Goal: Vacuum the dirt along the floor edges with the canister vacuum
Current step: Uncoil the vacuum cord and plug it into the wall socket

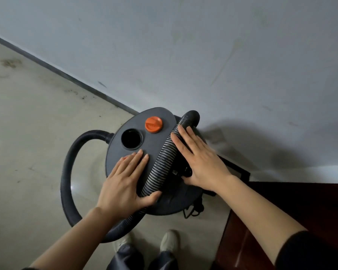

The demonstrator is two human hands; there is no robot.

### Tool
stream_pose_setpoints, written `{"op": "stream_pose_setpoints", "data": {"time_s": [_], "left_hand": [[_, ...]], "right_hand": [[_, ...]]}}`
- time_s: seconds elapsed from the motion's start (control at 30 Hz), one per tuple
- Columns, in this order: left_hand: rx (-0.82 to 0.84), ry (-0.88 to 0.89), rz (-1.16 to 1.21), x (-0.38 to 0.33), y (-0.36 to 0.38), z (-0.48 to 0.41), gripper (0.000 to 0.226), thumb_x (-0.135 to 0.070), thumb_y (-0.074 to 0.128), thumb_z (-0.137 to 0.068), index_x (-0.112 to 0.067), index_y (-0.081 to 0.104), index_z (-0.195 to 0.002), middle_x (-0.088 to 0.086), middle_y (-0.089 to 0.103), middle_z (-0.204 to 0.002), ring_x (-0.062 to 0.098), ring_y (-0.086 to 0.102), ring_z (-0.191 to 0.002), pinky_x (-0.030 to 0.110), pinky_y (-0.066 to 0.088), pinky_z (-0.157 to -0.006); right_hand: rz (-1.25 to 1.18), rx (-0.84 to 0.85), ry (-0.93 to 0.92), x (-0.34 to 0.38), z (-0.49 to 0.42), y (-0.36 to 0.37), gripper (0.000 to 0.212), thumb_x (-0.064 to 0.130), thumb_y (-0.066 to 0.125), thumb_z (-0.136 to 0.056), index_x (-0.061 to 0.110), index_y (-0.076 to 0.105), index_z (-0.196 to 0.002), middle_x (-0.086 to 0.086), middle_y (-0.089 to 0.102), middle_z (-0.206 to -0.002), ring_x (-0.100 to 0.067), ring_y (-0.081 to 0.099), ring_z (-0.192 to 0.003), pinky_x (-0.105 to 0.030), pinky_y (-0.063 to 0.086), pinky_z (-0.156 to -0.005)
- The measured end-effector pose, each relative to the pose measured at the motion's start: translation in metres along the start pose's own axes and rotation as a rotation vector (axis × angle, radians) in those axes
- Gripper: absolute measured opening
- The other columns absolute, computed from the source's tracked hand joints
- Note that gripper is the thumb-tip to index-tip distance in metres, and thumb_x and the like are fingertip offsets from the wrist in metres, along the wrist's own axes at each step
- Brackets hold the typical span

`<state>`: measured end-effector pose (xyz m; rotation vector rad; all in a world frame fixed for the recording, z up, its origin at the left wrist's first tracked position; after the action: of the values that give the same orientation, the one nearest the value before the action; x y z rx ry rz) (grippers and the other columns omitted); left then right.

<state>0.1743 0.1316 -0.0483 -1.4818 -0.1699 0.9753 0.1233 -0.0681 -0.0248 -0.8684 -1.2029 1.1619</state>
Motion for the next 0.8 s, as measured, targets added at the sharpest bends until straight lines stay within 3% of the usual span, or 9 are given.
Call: {"op": "stream_pose_setpoints", "data": {"time_s": [0.17,0.33,0.43,0.53,0.63,0.8], "left_hand": [[-0.039,-0.096,0.001,0.028,-0.013,0.011,0.098,-0.082,0.045,-0.073,-0.019,0.042,-0.148,0.002,0.038,-0.154,0.024,0.035,-0.143,0.044,0.018,-0.119],[-0.070,-0.169,-0.006,0.058,-0.030,0.017,0.099,-0.082,0.046,-0.072,-0.018,0.042,-0.148,0.001,0.040,-0.153,0.024,0.035,-0.142,0.047,0.025,-0.117],[-0.095,-0.202,0.015,0.076,-0.039,0.025,0.098,-0.079,0.050,-0.072,-0.015,0.046,-0.146,0.003,0.045,-0.150,0.026,0.040,-0.139,0.053,0.037,-0.110],[-0.120,-0.233,0.009,0.094,-0.047,0.033,0.099,-0.080,0.050,-0.072,-0.015,0.046,-0.146,0.003,0.045,-0.150,0.025,0.040,-0.139,0.053,0.038,-0.109],[-0.148,-0.263,-0.005,0.112,-0.054,0.039,0.100,-0.081,0.048,-0.072,-0.015,0.046,-0.146,0.003,0.046,-0.149,0.026,0.041,-0.138,0.053,0.038,-0.110],[-0.170,-0.293,-0.004,0.148,-0.071,0.045,0.101,-0.081,0.048,-0.071,-0.015,0.044,-0.147,0.002,0.043,-0.151,0.024,0.037,-0.141,0.053,0.036,-0.111]], "right_hand": [[0.015,0.008,-0.063,0.023,-0.034,-0.003,0.122,0.037,0.076,-0.065,0.026,-0.009,-0.152,-0.001,-0.015,-0.160,-0.027,-0.005,-0.148,-0.043,0.015,-0.119],[0.028,0.025,-0.100,0.047,-0.065,-0.003,0.124,0.037,0.077,-0.065,0.028,-0.013,-0.151,0.002,-0.019,-0.159,-0.026,-0.008,-0.148,-0.033,0.009,-0.116],[0.044,0.010,-0.134,0.067,-0.085,-0.005,0.123,0.036,0.079,-0.064,0.025,-0.007,-0.152,-0.001,-0.009,-0.161,-0.028,-0.005,-0.148,-0.033,0.012,-0.113],[0.036,-0.015,-0.178,0.088,-0.106,-0.005,0.122,0.036,0.080,-0.063,0.024,-0.002,-0.153,-0.002,0.001,-0.162,-0.031,-0.001,-0.148,-0.037,0.020,-0.114],[0.016,-0.004,-0.197,0.105,-0.125,-0.003,0.123,0.037,0.080,-0.065,0.028,-0.007,-0.151,-0.001,-0.001,-0.162,-0.031,-0.003,-0.148,-0.041,0.023,-0.116],[0.050,0.028,-0.228,0.133,-0.156,0.001,0.124,0.041,0.076,-0.073,0.031,-0.024,-0.146,0.001,-0.014,-0.161,-0.028,-0.014,-0.147,-0.042,0.014,-0.120]]}}
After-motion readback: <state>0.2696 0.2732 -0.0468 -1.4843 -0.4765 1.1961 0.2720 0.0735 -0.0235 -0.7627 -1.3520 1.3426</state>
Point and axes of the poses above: each hand's wrist, its own z-axis away from the middle knuckle, its own y-axis out of the palm, x = y × z, the point moved 5 cm from there along -z, towards the middle knuckle
